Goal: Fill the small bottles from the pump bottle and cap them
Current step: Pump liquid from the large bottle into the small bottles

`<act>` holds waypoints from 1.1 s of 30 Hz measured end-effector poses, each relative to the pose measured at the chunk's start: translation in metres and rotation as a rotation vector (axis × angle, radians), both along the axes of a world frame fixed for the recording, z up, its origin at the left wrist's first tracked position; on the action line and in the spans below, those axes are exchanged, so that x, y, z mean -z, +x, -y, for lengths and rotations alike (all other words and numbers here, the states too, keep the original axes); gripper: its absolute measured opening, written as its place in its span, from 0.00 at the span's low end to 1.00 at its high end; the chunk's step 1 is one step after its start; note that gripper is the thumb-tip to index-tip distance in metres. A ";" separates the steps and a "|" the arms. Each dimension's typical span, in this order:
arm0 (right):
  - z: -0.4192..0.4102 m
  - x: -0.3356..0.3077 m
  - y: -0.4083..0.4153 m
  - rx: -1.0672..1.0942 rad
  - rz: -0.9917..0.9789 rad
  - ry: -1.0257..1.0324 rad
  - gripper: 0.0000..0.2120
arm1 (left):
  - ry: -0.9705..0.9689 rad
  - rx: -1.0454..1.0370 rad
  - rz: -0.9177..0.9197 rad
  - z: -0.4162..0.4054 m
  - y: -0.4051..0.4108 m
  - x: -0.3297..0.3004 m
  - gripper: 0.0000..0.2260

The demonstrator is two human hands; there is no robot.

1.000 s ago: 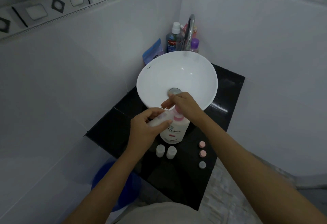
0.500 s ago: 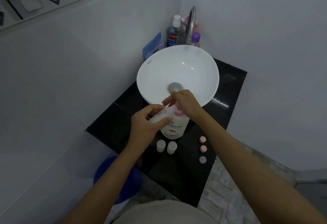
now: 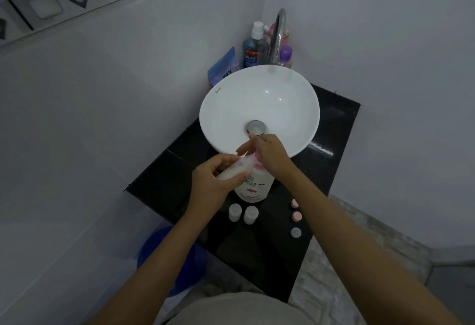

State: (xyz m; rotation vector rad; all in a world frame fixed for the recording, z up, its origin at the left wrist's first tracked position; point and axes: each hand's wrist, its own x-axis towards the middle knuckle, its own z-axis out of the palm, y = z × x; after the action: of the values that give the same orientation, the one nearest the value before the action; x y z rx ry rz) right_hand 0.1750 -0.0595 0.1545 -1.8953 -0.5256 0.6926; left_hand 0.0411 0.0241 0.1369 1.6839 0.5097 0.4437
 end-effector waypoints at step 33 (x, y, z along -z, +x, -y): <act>0.016 -0.032 0.005 0.111 -0.022 0.223 0.18 | 0.087 -0.011 0.083 -0.012 -0.011 -0.001 0.14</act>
State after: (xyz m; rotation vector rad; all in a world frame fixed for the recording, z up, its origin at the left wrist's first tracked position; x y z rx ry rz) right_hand 0.1803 -0.0751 0.1869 -1.6929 -0.4598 0.5573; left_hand 0.0297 0.0360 0.1376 1.7389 0.4444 0.5479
